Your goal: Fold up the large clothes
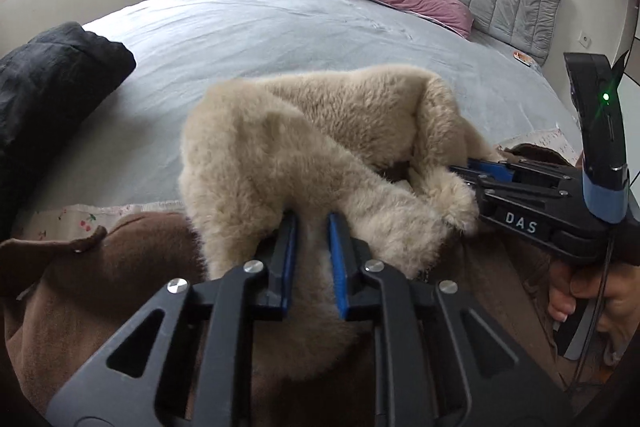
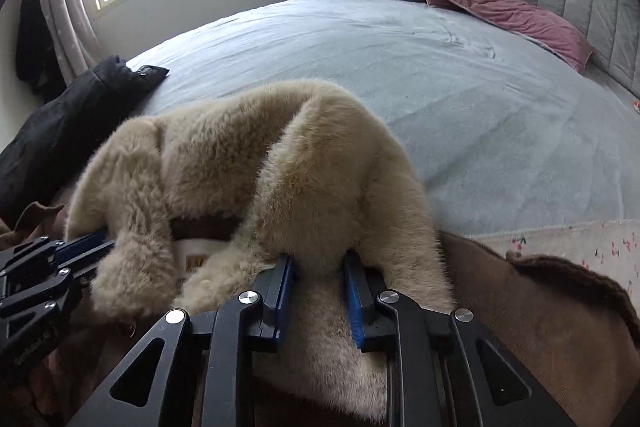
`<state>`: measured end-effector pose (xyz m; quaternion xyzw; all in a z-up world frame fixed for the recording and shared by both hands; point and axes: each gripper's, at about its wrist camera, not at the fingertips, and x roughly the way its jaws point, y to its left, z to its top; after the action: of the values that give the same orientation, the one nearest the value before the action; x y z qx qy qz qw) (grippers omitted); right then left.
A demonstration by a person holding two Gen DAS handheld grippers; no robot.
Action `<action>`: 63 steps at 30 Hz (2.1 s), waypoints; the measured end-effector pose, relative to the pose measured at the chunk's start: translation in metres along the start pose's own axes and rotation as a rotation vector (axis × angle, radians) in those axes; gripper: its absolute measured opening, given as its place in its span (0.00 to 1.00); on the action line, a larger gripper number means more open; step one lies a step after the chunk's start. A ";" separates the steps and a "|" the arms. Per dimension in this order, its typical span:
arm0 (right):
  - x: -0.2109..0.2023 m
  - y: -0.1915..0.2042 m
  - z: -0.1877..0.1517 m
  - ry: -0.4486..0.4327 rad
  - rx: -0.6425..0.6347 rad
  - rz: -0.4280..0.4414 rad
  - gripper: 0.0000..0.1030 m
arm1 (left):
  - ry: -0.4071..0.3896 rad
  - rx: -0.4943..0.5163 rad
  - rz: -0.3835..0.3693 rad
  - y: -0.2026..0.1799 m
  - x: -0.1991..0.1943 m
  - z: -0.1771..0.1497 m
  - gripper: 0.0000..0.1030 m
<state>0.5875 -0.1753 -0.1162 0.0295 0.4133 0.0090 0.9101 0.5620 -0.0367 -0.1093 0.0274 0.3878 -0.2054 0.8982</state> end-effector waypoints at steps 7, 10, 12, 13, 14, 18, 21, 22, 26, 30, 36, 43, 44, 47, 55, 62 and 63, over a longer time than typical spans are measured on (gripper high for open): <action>-0.042 -0.005 -0.009 0.015 0.023 0.019 0.39 | 0.043 -0.026 0.032 -0.016 -0.035 0.002 0.45; -0.091 -0.028 -0.019 -0.011 0.058 0.020 0.66 | 0.026 -0.082 -0.037 -0.026 -0.076 -0.002 0.82; -0.127 -0.050 -0.026 -0.040 0.089 0.005 0.69 | 0.025 -0.095 -0.063 -0.034 -0.100 -0.007 0.82; -0.145 -0.064 -0.032 -0.048 0.115 -0.003 0.71 | 0.035 -0.100 -0.064 -0.037 -0.111 -0.010 0.82; -0.161 -0.078 -0.038 -0.056 0.144 -0.010 0.73 | 0.037 -0.104 -0.067 -0.042 -0.120 -0.014 0.83; -0.213 -0.142 -0.068 -0.043 0.259 -0.070 0.75 | 0.052 -0.057 -0.039 -0.056 -0.154 -0.024 0.90; -0.245 -0.194 -0.095 -0.029 0.360 -0.132 0.76 | 0.064 -0.052 -0.006 -0.061 -0.170 -0.028 0.95; -0.254 -0.211 -0.105 -0.021 0.396 -0.159 0.76 | 0.070 -0.063 -0.002 -0.062 -0.174 -0.031 0.96; -0.276 -0.276 -0.142 0.027 0.524 -0.286 0.77 | 0.128 -0.110 -0.035 -0.070 -0.182 -0.050 0.97; -0.283 -0.329 -0.179 0.041 0.716 -0.333 0.77 | 0.127 -0.135 -0.064 -0.081 -0.178 -0.074 0.97; -0.247 -0.361 -0.216 0.101 0.884 -0.383 0.77 | 0.134 -0.116 -0.045 -0.090 -0.142 -0.099 0.97; -0.227 -0.379 -0.225 -0.069 0.982 -0.440 0.76 | 0.093 -0.158 -0.114 -0.080 -0.110 -0.124 0.97; -0.228 -0.381 -0.224 -0.105 0.999 -0.447 0.72 | 0.078 -0.138 -0.124 -0.082 -0.111 -0.124 0.97; -0.230 -0.386 -0.223 -0.202 1.032 -0.445 0.11 | 0.056 -0.145 -0.210 -0.078 -0.113 -0.127 0.97; -0.308 -0.348 -0.180 -0.449 0.857 -0.454 0.07 | 0.071 -0.198 -0.273 -0.056 -0.123 -0.124 0.97; -0.379 -0.250 -0.094 -0.614 0.571 -0.215 0.07 | 0.048 -0.205 -0.309 -0.043 -0.138 -0.118 0.97; -0.382 -0.230 -0.080 -0.621 0.519 -0.171 0.07 | 0.040 -0.205 -0.312 -0.041 -0.140 -0.118 0.97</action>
<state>0.2740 -0.4173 0.1045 0.2251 0.1087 -0.1804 0.9513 0.3791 -0.0009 -0.0874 -0.1206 0.4241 -0.3011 0.8455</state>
